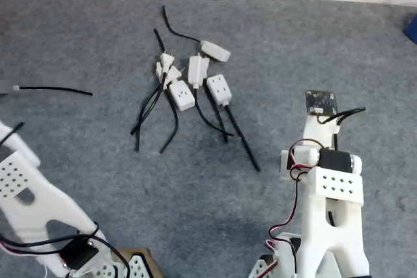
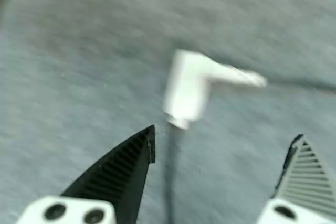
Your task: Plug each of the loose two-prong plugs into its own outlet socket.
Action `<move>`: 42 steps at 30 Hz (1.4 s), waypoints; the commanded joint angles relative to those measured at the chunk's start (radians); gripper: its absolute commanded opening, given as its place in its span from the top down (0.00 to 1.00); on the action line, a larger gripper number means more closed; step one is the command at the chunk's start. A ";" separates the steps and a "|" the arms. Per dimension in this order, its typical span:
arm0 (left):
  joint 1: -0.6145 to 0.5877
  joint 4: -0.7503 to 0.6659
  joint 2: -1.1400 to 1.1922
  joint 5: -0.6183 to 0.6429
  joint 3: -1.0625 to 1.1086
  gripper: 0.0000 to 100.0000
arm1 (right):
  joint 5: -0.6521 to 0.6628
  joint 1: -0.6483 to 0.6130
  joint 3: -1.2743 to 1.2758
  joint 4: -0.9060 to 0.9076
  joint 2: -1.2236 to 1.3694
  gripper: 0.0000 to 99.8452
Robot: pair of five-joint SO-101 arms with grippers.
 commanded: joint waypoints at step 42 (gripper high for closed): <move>0.908 -0.077 0.130 0.127 0.265 0.70 | 0.009 -0.059 0.038 -0.018 -0.028 0.78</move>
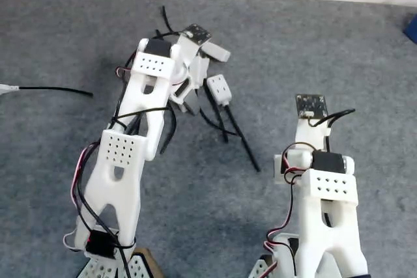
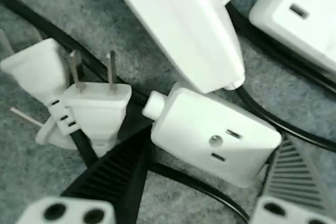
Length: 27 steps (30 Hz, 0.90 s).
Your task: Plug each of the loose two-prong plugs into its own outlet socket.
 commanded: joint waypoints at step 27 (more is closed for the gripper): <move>-0.025 0.186 -0.444 0.006 0.125 0.75 | 0.006 -0.010 -0.005 -0.013 -0.015 0.78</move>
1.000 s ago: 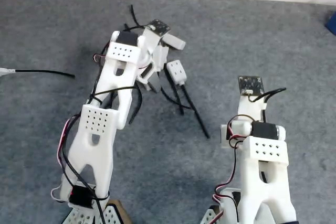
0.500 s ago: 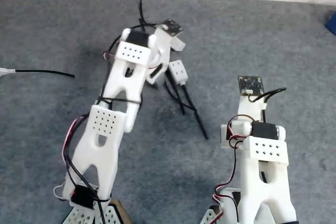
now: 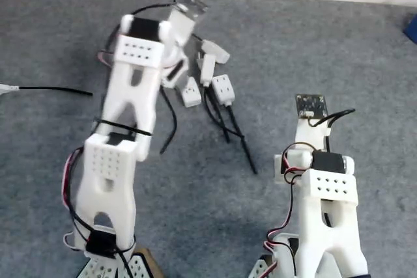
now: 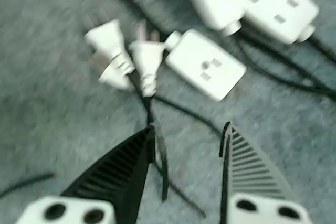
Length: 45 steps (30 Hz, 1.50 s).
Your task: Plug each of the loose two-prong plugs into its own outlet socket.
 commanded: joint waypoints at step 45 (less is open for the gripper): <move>0.234 -0.138 0.292 0.626 -0.357 0.67 | -0.043 -0.008 0.030 -0.061 -0.015 0.78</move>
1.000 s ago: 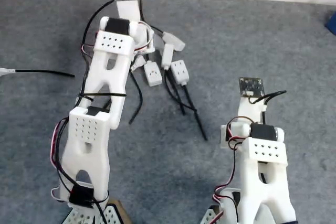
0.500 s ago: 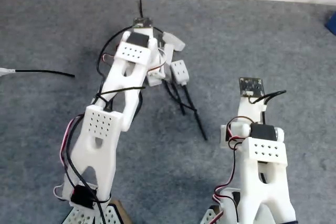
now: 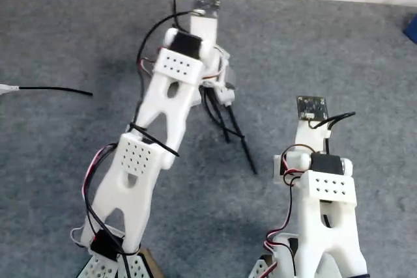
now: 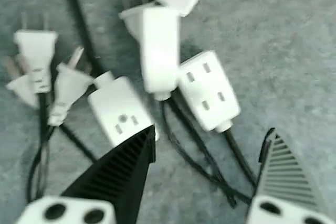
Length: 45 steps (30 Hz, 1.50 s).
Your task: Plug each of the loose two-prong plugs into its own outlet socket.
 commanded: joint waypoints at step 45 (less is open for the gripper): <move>0.193 0.063 -0.056 -0.453 -0.283 0.99 | -0.008 -0.010 -0.004 -0.013 -0.013 0.78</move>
